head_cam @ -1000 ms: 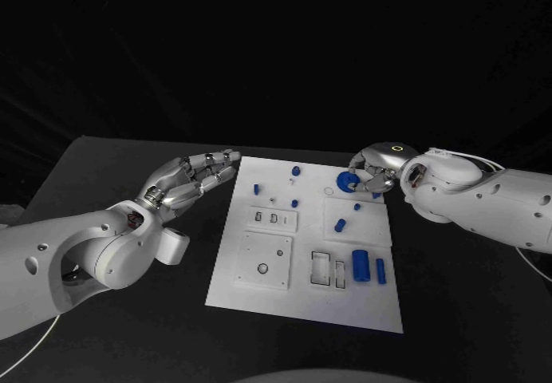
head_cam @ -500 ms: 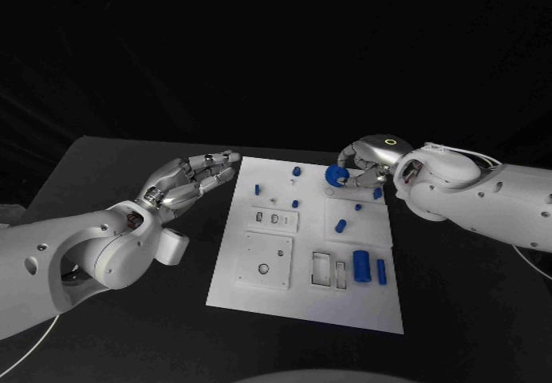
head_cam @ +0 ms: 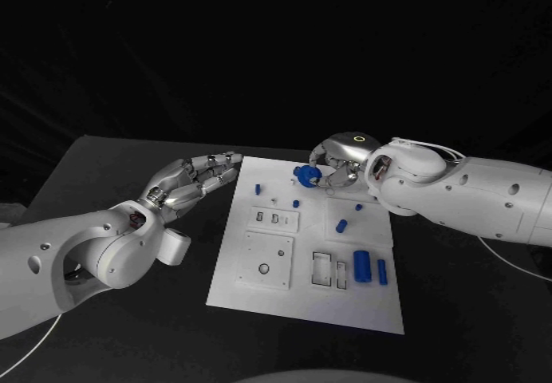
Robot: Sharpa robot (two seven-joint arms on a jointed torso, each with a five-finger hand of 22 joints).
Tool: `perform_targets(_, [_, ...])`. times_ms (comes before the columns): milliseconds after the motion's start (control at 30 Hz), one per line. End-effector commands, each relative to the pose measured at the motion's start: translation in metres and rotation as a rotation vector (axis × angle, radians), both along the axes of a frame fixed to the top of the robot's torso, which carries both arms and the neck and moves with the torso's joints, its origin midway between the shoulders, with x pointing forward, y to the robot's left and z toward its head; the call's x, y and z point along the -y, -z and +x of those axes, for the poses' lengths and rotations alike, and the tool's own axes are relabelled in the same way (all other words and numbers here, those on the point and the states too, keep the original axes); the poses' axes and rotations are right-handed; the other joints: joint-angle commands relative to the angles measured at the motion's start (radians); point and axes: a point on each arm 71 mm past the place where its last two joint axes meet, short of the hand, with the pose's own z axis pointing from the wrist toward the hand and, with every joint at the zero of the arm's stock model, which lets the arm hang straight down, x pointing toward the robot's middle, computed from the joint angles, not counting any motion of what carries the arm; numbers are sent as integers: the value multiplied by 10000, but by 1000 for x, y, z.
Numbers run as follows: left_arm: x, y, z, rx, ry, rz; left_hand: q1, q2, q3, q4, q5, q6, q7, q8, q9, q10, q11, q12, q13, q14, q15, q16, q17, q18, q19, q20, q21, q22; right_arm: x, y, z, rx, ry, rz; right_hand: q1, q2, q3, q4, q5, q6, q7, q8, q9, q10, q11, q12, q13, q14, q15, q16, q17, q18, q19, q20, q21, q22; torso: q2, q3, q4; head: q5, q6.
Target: Assemble the parts on the task board
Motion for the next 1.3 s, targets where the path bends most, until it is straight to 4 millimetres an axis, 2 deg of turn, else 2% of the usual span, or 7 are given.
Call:
perform_targets(33, [3, -1, 0, 30, 239, -65, 120, 6, 55, 26, 62, -5, 26, 37, -6, 8, 58, 59, 7, -22, 62, 48, 13, 0, 46, 6, 55, 10, -10, 3, 4, -455, -212, -95, 12, 72, 61, -16, 69, 402, -291, 33, 1348, 1040, -39, 38, 2633, 1060, -69, 34, 2635, -66, 1060, -76, 43, 2629, 5, -1, 13, -21, -11])
perform_targets(233, [4, -1, -1, 32, 243, -67, 120, 6, 55, 26, 62, -5, 26, 37, -6, 8, 58, 59, 7, -22, 62, 48, 13, 0, 46, 6, 55, 10, -24, 5, 9, -555, -411, -74, 39, 83, 93, -39, 74, 422, -266, 28, 1366, 1040, -12, 38, 2633, 1060, -52, 34, 2635, -66, 1060, -69, 43, 2629, 3, 9, 23, 3, -20])
perform_targets(333, [3, -1, -1, 28, 222, -58, 124, 11, 59, 29, 63, -2, 33, 42, -5, 18, 69, 75, 9, -13, 70, 63, 15, -4, 54, 7, 60, 12, -30, 6, 10, -630, -471, -115, 55, 85, 109, -54, 75, 422, -255, 18, 1372, 1040, 0, 38, 2633, 1060, -41, 34, 2635, -66, 1060, -63, 43, 2629, 5, 2, 47, -19, -24])
perform_targets(500, [3, -1, -1, 24, 213, -51, 124, 11, 59, 29, 63, -2, 33, 42, -5, 18, 69, 75, 9, -13, 70, 63, 15, -4, 54, 7, 60, 12, -36, 8, 14, -719, -458, -284, 70, 86, 143, -76, 74, 391, -221, -33, 1371, 1040, 33, 38, 2633, 1060, -14, 34, 2635, -66, 1060, -44, 43, 2629, 6, -5, 38, -53, -37])
perform_targets(833, [4, 0, -1, 1, 251, -49, 127, 10, 61, 31, 63, 17, 42, 52, -2, 23, 74, 85, 10, -7, 77, 75, 17, -8, 58, 7, 63, 12, -39, 15, 19, -688, -395, -754, 83, 73, 193, -114, 58, 335, -171, -135, 1355, 1040, 85, 38, 2633, 1060, 37, 34, 2635, -66, 1060, -4, 43, 2629, 1, 15, 43, -32, -40])
perform_targets(1300, [3, 0, -1, -65, 266, -16, 129, 10, 62, 33, 64, 25, 53, 60, -1, 26, 80, 91, 10, 3, 87, 93, 19, -12, 63, 9, 66, 13, -36, 17, 20, -587, -292, -880, 74, 66, 300, -169, 63, 155, -84, -410, 1255, 1040, 155, 38, 2633, 1060, 105, 34, 2635, -66, 1060, 67, 43, 2629, 2, 7, 39, -13, -36])
